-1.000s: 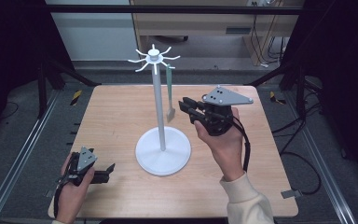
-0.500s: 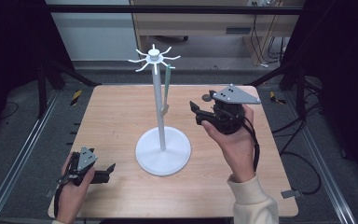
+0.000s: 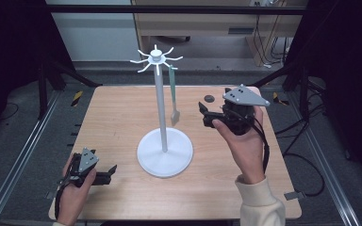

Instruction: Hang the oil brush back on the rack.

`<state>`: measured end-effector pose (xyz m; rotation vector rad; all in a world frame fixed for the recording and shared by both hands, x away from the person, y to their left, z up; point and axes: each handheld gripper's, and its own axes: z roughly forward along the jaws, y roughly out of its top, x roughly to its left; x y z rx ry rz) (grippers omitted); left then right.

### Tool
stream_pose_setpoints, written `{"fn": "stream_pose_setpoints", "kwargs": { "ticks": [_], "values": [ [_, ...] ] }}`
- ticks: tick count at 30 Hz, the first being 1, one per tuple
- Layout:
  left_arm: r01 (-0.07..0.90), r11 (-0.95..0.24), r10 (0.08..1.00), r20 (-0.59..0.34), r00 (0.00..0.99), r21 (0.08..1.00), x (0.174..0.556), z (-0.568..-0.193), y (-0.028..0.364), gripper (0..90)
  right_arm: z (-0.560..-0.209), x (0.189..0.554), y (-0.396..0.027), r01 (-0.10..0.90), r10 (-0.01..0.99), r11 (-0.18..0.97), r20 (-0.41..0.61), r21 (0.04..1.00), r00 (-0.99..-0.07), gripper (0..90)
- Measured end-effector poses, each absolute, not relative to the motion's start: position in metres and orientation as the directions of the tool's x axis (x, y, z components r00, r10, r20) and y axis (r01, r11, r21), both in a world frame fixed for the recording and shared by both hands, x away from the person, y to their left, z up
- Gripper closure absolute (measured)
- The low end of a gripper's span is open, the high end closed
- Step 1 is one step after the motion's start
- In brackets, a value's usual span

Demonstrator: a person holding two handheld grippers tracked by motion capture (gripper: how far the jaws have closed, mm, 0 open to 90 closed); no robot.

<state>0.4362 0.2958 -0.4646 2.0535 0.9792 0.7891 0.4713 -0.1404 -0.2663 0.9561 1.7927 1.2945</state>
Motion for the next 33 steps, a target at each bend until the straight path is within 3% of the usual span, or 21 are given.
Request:
{"fn": "stream_pose_setpoints", "kwargs": {
  "ticks": [14,33],
  "values": [
    [0.384,-0.451,0.825,0.212,0.524,0.806,0.436,-0.464,0.295,2.6,-0.267,0.472,-0.173,0.15,0.904,0.167,-0.091,0.974,-0.417,8.9],
    [0.377,-0.446,0.826,0.21,0.523,0.812,0.436,-0.464,0.296,2.6,-0.3,0.493,-0.208,0.266,0.944,0.156,-0.064,0.951,-0.324,10.0]
  ]
}}
